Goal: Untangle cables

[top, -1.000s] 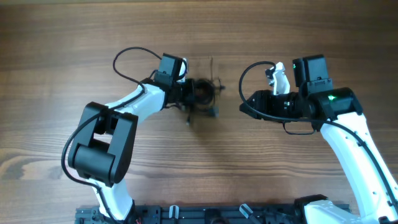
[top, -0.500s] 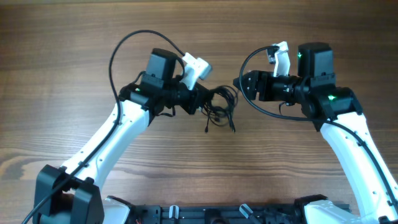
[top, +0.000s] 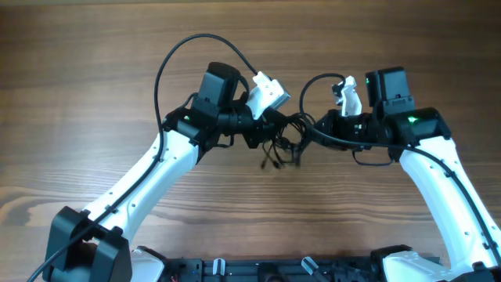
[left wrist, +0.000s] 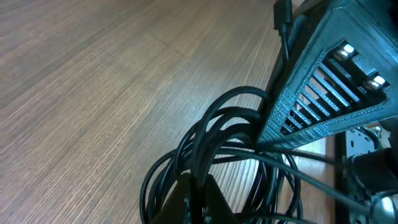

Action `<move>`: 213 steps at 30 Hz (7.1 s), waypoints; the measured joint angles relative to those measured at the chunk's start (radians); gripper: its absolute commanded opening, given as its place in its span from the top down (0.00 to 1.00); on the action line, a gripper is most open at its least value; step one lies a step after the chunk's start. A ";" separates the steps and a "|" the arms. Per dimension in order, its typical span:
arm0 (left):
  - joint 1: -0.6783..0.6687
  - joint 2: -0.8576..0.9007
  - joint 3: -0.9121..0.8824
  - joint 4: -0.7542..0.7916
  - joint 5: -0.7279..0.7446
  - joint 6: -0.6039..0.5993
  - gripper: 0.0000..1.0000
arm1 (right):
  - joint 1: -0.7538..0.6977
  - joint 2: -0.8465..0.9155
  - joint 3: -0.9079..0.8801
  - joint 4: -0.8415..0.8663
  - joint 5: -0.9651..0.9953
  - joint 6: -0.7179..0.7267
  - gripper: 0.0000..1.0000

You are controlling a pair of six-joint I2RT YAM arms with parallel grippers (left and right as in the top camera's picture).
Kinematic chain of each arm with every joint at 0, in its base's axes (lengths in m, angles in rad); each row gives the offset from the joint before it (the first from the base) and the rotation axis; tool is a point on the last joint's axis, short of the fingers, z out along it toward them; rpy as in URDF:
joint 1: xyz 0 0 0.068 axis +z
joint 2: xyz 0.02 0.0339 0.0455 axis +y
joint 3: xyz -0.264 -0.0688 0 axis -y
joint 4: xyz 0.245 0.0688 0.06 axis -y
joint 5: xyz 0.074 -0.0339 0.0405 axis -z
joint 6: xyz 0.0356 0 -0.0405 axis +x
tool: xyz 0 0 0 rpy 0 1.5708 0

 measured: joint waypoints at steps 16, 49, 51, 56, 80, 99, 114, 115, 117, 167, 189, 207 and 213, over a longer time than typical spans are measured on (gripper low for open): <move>0.263 0.000 -0.001 0.120 0.105 -0.417 0.26 | 0.000 0.002 -0.004 0.085 -0.347 -0.443 0.96; 0.255 0.000 0.000 -0.302 0.632 -0.410 0.42 | 0.001 0.002 -0.004 0.043 -0.501 -1.224 0.96; 0.255 0.000 -0.001 -0.323 0.627 -0.406 0.42 | 0.001 0.002 -0.004 0.043 -0.478 -1.239 0.96; 0.255 0.000 -0.001 -0.326 0.618 -0.406 0.42 | 0.001 0.002 -0.004 0.042 -0.431 -1.301 0.96; 0.166 0.000 -0.001 -0.473 0.478 -0.136 0.63 | 0.004 0.002 -0.004 0.036 -0.393 -1.408 0.96; 0.121 0.001 -0.002 -0.313 0.280 -0.271 0.96 | -0.023 0.048 -0.007 0.435 -0.323 -0.951 0.37; 0.117 0.001 -0.003 -0.143 0.041 -0.480 0.96 | 0.033 0.048 -0.006 0.195 0.011 -0.077 0.42; 0.111 0.001 -0.003 -0.153 0.020 -0.481 0.96 | 0.038 0.048 -0.006 0.195 0.055 -0.033 0.43; 0.090 0.003 -0.003 -0.173 -0.029 -0.483 0.96 | 0.039 0.049 -0.006 0.192 0.109 0.029 0.43; -0.124 0.220 -0.003 -0.186 -0.163 -0.366 0.74 | 0.131 0.132 -0.383 0.594 0.280 0.485 0.86; 0.015 0.106 0.013 -0.344 -0.699 -0.563 0.94 | -0.253 -0.107 -0.382 0.464 0.027 0.125 0.96; -0.063 0.101 0.003 -0.094 -0.021 -0.420 0.94 | -0.113 -0.107 -0.382 0.406 -0.042 0.148 0.45; -0.079 0.102 0.003 -0.051 0.037 -0.419 0.94 | -0.009 -0.107 -0.382 0.408 0.144 0.260 0.96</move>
